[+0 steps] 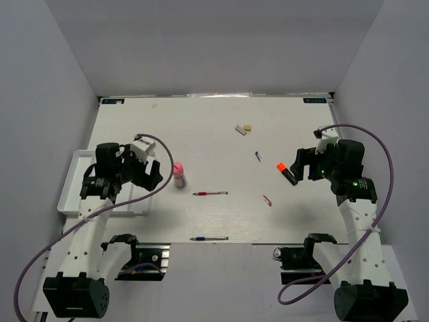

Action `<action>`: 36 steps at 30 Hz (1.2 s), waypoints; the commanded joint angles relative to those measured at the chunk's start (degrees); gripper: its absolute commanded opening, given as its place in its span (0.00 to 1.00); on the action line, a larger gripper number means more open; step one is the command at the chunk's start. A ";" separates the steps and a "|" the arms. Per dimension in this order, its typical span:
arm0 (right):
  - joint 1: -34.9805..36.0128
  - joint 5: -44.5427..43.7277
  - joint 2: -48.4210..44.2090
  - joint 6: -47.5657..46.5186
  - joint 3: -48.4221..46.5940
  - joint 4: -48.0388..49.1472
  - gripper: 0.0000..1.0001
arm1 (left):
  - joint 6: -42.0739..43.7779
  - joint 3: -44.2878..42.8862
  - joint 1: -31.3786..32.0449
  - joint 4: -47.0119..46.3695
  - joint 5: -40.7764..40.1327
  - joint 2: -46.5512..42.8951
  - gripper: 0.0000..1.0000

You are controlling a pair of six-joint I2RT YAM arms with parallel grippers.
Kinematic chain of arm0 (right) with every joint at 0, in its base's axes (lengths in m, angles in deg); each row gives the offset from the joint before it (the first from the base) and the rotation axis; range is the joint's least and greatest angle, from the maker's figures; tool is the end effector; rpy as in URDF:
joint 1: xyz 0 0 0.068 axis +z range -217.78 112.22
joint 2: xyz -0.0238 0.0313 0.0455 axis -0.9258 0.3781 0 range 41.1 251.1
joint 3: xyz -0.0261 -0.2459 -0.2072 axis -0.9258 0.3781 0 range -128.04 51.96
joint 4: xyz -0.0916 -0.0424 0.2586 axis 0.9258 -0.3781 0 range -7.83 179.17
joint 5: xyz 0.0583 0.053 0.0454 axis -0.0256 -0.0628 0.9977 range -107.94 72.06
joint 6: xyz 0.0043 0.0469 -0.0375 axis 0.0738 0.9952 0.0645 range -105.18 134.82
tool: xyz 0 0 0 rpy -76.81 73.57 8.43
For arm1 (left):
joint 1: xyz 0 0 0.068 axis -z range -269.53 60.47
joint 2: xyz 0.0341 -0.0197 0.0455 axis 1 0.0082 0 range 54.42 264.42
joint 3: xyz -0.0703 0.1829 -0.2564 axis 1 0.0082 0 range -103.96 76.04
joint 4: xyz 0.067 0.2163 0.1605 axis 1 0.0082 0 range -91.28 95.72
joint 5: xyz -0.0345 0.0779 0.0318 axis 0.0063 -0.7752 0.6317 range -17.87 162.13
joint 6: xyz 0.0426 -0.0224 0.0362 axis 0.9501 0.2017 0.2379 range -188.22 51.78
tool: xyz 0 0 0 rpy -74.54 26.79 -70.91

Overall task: Sort the stationery into containers
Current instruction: Pick up the stationery from the center of the board.

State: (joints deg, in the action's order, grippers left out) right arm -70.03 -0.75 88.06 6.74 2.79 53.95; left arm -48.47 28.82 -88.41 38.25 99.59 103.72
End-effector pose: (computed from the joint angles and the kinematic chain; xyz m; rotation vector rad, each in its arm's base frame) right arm 0.1627 0.0067 0.3504 -0.2814 2.1070 0.2154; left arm 0.1630 -0.0237 0.3276 0.6397 2.1323 -0.3728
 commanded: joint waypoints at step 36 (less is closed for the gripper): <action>-0.13 3.99 8.94 -1.68 -4.89 5.08 0.89 | 9.52 9.08 3.27 -33.63 22.72 24.17 0.91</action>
State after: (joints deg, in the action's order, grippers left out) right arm -70.03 2.01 96.96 5.54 0.23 56.79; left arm -37.34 38.17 -85.76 7.78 119.83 127.52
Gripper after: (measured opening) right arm 0.889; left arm 0.918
